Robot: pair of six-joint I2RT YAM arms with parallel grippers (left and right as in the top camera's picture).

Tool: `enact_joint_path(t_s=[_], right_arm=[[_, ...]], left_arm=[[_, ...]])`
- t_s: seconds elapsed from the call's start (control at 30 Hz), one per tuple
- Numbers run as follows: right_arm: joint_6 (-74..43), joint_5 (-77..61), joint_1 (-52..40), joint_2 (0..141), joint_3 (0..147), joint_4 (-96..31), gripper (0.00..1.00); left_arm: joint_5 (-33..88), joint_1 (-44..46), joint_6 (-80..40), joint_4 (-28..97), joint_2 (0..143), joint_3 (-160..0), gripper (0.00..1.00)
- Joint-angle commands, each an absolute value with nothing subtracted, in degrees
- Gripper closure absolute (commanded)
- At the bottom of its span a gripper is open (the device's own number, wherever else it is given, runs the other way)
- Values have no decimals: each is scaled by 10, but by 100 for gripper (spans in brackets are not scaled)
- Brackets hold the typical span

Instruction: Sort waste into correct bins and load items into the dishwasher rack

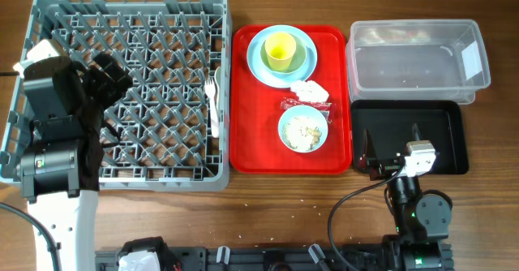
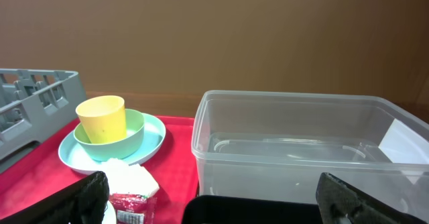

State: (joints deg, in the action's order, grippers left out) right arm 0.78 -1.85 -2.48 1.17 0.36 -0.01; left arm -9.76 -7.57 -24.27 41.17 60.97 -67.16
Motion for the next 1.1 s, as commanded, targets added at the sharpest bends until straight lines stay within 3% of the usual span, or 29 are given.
enact_joint_path(t_s=[0.0, 0.8, 0.93, 1.07], right_arm=[[14, -13, -28, 8, 3, 2, 0], [12, -50, -28, 8, 3, 2, 0], [-175, -62, -28, 11, 22, 23, 0], [-165, -65, -28, 76, 215, -145, 0]], left_arm=[[-101, -79, -244, 412, 613, -674, 0], [-101, -79, -244, 412, 613, -674, 0], [-101, -79, -244, 412, 613, -674, 0], [-101, -79, -244, 412, 613, -674, 0]])
